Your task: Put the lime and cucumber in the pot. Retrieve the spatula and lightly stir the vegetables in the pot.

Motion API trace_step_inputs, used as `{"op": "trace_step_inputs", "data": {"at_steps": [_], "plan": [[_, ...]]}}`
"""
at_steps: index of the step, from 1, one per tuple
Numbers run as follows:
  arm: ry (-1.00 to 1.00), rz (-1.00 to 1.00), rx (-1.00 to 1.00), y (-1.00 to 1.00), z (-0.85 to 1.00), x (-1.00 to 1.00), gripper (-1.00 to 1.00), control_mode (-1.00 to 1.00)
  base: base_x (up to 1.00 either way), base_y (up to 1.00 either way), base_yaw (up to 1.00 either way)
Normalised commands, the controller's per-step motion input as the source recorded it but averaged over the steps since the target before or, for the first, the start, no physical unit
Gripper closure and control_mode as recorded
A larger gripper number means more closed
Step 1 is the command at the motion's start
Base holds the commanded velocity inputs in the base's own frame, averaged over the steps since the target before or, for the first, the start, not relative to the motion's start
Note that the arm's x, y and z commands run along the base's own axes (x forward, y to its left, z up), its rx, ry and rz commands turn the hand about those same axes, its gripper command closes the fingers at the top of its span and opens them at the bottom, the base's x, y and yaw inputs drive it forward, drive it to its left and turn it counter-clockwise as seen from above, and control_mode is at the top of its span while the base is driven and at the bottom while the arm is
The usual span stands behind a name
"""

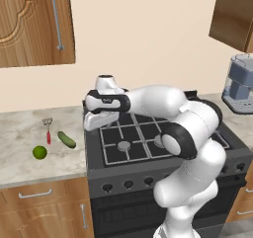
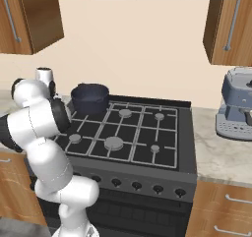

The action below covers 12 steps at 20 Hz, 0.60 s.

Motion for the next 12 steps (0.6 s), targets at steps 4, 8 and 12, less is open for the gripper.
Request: {"op": "trace_step_inputs", "data": {"at_steps": [4,8,12], "plan": [[-0.04,-0.03,0.0,0.5,-0.02,0.17,-1.0,-1.0,0.0,0.0,0.0],[-0.02,-0.04,0.0,0.53,-0.01,0.24,-1.0,-1.0,0.0,0.0,0.0],[-0.01,-0.07,0.0,0.45,0.0,0.39,-1.0,-1.0,0.0,0.0,0.0]]}}
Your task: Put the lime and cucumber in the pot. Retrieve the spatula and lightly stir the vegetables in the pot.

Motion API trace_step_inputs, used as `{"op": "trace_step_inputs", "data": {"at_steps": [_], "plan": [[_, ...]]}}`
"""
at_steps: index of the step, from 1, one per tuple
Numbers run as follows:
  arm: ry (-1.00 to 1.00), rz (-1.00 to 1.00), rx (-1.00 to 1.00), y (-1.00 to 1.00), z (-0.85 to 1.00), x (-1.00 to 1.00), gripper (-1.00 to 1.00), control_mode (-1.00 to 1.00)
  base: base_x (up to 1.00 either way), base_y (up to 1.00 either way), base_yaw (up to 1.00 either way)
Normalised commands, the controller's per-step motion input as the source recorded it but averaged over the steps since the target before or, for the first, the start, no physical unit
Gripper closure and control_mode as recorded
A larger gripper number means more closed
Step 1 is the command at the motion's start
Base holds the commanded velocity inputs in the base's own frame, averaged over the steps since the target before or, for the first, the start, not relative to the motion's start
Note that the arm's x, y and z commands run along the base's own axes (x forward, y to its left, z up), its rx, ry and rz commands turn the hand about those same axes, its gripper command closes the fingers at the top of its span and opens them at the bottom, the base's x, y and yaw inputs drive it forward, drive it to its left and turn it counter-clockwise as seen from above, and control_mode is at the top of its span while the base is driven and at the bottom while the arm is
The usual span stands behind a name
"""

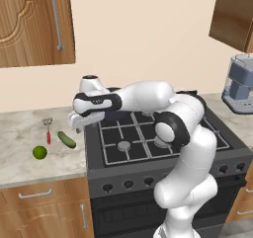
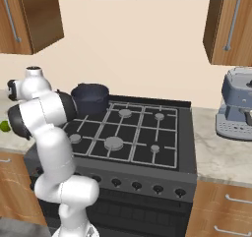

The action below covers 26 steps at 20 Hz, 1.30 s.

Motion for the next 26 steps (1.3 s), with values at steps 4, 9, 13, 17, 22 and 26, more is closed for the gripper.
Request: {"op": "trace_step_inputs", "data": {"at_steps": [4,9,13,17,22,26], "plan": [[0.0,-0.05,0.0,0.39,0.0,0.51,-1.0,-1.0,0.0,0.0,0.0],[0.0,0.0,0.0,0.11,-0.03,0.03,-1.0,-1.0,0.0,0.0,0.0],[0.0,0.0,0.0,0.01,-0.17,-0.01,-1.0,-1.0,0.0,0.0,0.0],[0.0,0.0,0.0,0.0,-0.53,0.0,-1.0,-1.0,0.0,0.0,0.0],[0.0,0.0,0.0,0.35,-0.48,0.0,-1.0,-1.0,0.0,0.0,0.0],[0.0,0.05,0.0,0.55,-0.3,0.04,-1.0,-1.0,0.0,0.0,0.0]]}}
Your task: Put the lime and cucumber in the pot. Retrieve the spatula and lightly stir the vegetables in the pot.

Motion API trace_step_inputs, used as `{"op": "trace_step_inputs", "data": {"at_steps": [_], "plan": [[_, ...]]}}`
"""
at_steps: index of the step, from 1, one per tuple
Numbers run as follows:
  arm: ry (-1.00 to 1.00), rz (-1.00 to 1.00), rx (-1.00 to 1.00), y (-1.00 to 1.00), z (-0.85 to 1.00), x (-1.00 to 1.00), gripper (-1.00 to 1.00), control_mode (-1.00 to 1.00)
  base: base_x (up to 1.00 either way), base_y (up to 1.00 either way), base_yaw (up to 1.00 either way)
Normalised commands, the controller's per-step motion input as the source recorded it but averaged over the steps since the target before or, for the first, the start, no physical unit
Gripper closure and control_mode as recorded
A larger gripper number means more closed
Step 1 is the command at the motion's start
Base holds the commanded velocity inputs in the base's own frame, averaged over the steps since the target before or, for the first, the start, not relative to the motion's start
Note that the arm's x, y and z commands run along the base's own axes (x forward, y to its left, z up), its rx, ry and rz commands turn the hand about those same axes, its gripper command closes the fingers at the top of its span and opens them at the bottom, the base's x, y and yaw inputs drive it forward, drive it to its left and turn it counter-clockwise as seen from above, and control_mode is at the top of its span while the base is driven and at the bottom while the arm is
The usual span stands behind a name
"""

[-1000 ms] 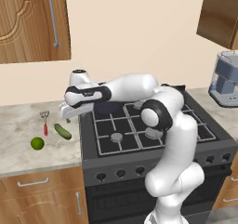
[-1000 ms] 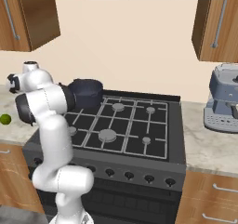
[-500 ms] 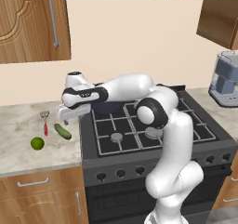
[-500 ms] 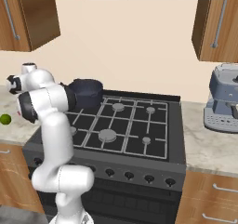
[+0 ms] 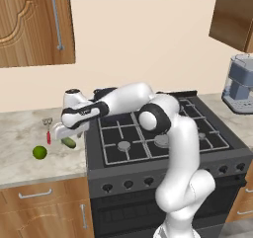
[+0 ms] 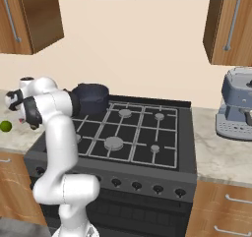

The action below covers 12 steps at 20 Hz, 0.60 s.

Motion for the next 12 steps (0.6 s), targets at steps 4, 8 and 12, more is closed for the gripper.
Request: {"op": "trace_step_inputs", "data": {"at_steps": [4,8,12], "plan": [[0.0,0.03,0.0,0.24,-0.15,0.15,-1.0,-1.0,0.0,0.0,0.0],[0.0,0.0,0.0,0.0,0.0,0.14,-1.0,-1.0,0.0,0.0,0.0],[0.04,0.0,0.0,-0.06,-0.04,0.13,-1.0,-1.0,0.0,0.0,0.0]]}}
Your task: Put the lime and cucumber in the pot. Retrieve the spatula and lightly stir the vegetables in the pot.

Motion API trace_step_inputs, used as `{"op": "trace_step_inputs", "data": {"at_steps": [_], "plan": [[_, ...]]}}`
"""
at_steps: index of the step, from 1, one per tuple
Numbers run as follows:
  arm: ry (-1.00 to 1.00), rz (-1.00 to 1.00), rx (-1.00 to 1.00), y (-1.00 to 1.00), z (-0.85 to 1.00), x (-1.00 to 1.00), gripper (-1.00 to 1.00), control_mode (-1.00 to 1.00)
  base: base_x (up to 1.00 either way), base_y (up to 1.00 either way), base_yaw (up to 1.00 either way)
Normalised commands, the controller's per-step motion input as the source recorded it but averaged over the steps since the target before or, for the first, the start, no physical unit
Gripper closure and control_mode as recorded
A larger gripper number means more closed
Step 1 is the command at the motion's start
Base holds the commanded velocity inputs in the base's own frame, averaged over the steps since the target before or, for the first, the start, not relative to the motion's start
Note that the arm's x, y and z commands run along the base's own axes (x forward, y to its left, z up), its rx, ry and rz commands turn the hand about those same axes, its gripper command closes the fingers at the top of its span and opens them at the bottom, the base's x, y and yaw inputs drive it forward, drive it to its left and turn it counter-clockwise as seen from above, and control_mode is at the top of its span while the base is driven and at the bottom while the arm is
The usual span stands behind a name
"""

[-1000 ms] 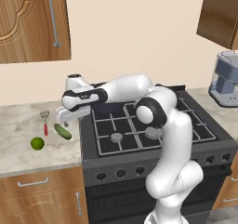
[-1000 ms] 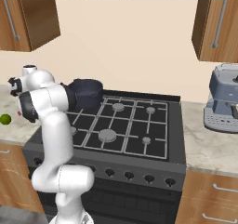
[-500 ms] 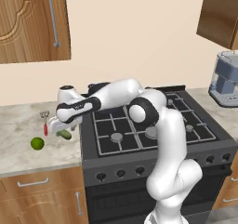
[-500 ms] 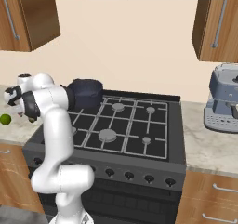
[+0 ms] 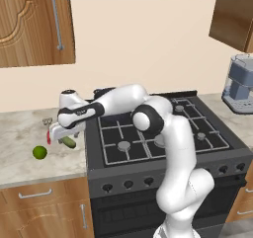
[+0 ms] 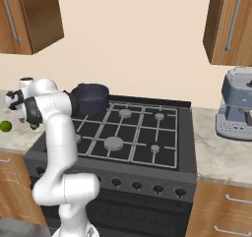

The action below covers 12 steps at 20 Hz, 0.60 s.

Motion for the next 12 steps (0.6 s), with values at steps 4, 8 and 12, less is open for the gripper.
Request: {"op": "trace_step_inputs", "data": {"at_steps": [4,8,12], "plan": [[0.08,0.0,0.0,-0.02,-0.2,0.0,-1.0,-1.0,0.0,0.0,0.0],[0.09,0.0,0.0,-0.01,-0.27,0.0,-1.0,-1.0,0.0,0.0,0.0],[0.05,0.0,0.0,0.0,-0.2,0.0,-1.0,-1.0,0.0,0.0,0.0]]}}
